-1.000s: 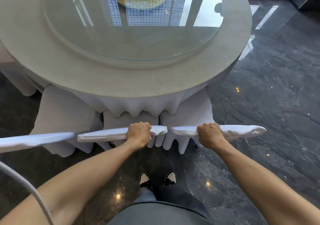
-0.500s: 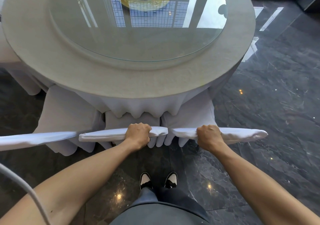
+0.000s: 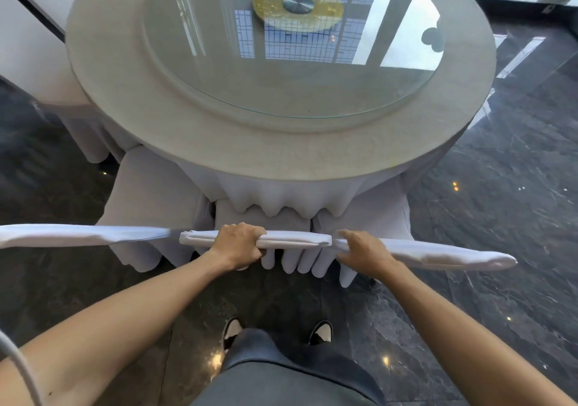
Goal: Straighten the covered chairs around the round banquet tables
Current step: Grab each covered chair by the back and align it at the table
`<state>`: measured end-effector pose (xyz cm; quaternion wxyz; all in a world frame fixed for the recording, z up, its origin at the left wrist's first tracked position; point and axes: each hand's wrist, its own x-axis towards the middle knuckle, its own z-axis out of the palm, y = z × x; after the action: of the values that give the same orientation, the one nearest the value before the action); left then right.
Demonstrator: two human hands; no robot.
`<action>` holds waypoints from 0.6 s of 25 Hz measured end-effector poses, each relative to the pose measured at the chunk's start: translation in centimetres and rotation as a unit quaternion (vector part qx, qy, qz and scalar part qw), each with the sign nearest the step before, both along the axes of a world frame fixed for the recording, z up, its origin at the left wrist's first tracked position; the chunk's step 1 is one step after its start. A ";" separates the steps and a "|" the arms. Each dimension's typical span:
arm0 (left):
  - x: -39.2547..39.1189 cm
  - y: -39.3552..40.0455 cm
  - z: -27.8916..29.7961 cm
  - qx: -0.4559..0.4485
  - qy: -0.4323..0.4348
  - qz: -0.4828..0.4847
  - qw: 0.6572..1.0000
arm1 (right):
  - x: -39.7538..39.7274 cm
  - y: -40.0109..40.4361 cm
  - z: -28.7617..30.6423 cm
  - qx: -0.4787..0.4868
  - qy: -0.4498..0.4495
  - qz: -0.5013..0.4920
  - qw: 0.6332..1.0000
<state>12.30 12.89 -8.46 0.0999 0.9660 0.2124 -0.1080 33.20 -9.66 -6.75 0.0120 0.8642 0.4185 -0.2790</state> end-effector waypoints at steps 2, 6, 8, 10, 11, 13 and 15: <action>-2.4 2.5 0.0 -0.023 0.001 0.008 1.000 | -3.4 3.5 0.1 0.066 0.021 0.039 0.997; -7.3 7.6 -0.1 -0.028 -0.018 0.006 0.999 | -10.0 10.1 -0.2 0.127 -0.024 0.093 0.987; -10.0 10.5 0.0 -0.020 -0.018 0.020 0.999 | -12.4 13.0 -0.5 0.106 -0.047 0.083 0.990; -12.3 13.5 0.0 0.013 0.011 0.048 0.999 | -13.3 14.3 -0.4 0.067 -0.071 0.079 0.992; -13.6 15.2 -0.1 0.035 0.046 0.065 0.996 | -13.6 14.7 -0.3 0.055 -0.079 0.070 0.993; -16.0 18.3 -0.2 0.070 0.126 0.096 0.985 | -14.1 15.2 -0.1 0.045 -0.099 0.066 0.992; -17.6 20.3 0.0 0.078 0.179 0.118 0.974 | -15.3 16.4 0.1 0.057 -0.116 0.097 0.987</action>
<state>-5.28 33.14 -8.45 -0.0035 0.9038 0.3474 -0.2500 17.88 6.76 -6.65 0.0383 0.8454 0.5110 -0.1506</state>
